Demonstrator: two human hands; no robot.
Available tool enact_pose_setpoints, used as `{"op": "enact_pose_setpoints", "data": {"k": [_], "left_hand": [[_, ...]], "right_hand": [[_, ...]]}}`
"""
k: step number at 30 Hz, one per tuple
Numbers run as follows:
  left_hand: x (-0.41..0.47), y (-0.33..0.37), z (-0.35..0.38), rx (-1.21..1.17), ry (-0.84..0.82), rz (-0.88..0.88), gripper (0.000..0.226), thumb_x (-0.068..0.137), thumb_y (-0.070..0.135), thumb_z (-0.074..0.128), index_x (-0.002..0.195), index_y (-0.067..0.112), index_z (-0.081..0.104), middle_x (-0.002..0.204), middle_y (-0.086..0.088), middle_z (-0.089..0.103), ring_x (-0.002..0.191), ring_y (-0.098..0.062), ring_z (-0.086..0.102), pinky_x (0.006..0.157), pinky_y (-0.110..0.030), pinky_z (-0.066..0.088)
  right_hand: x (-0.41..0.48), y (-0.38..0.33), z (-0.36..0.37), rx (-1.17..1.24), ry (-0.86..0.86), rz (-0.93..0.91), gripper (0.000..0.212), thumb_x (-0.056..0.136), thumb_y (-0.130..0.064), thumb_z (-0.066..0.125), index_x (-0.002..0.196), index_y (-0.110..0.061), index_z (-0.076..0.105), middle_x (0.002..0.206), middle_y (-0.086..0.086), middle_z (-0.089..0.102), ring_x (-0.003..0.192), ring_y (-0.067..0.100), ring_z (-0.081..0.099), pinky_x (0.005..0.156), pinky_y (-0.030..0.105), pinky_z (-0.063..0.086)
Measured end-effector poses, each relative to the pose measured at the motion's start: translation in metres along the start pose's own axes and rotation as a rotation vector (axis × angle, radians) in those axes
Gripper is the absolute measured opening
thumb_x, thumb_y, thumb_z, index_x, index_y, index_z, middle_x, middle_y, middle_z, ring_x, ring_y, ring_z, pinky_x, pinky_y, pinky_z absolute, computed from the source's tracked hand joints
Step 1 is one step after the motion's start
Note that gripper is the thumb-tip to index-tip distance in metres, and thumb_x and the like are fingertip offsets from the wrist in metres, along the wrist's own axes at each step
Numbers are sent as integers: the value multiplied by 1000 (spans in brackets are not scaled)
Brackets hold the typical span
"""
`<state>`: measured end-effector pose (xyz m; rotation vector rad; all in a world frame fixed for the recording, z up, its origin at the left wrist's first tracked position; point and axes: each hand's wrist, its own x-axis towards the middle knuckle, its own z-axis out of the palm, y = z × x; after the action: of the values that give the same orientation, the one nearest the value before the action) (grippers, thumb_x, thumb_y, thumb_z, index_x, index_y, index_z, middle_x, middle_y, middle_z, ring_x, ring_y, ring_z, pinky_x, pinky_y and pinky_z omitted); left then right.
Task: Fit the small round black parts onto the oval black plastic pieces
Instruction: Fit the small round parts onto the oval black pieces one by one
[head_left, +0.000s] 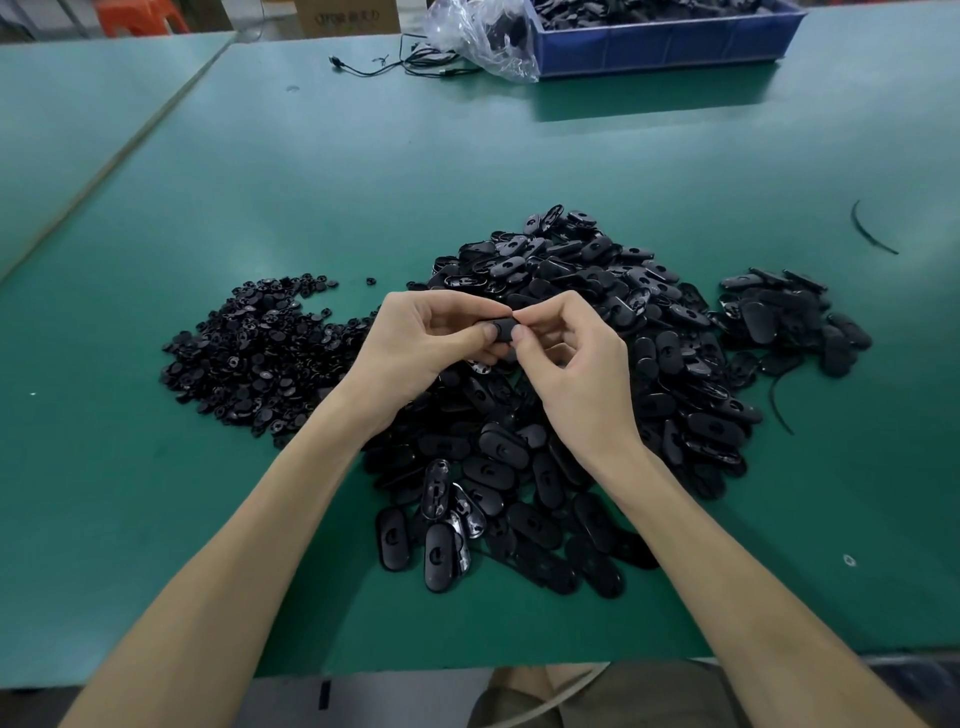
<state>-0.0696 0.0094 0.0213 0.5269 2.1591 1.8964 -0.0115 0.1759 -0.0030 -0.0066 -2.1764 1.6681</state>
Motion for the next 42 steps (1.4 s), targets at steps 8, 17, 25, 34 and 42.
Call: {"op": "enact_pose_setpoints", "data": {"k": [8, 17, 25, 34, 42], "left_hand": [[0, -1, 0, 14, -3, 17, 17, 93, -6, 69, 108, 1, 75, 97, -16, 79, 80, -20, 77, 82, -31, 62], [2, 0, -2, 10, 37, -47, 9, 94, 3, 71, 103, 1, 73, 81, -14, 72, 71, -19, 65, 64, -24, 53], [38, 43, 23, 90, 71, 72, 11, 92, 3, 75, 103, 2, 76, 79, -7, 75, 69, -15, 68, 68, -27, 59], [94, 70, 144, 212, -321, 2, 18, 94, -7, 66, 110, -7, 74, 93, -22, 77, 75, -22, 73, 77, -31, 64], [119, 49, 186, 184, -263, -127, 18, 95, -6, 65, 112, -10, 71, 92, -25, 76, 87, -34, 77, 84, -40, 64]], "right_hand": [[-1, 0, 1, -4, -7, 4, 9, 98, -8, 70, 99, -17, 67, 89, -2, 75, 86, 17, 75, 81, 44, 62], [0, -2, 2, 32, 13, -11, 9, 99, -10, 69, 106, -16, 69, 92, -7, 74, 85, 10, 73, 75, 21, 56], [2, 2, 4, -41, 3, 36, 31, 101, -11, 66, 128, -23, 57, 95, -10, 66, 85, 3, 64, 76, 13, 50], [2, 26, 6, -213, -206, 74, 7, 88, -9, 57, 90, -2, 60, 77, 13, 63, 68, 21, 61, 62, 42, 57], [2, 36, 15, -173, -160, -32, 20, 96, -42, 55, 116, -39, 57, 107, -27, 52, 96, 4, 62, 79, 28, 57]]}}
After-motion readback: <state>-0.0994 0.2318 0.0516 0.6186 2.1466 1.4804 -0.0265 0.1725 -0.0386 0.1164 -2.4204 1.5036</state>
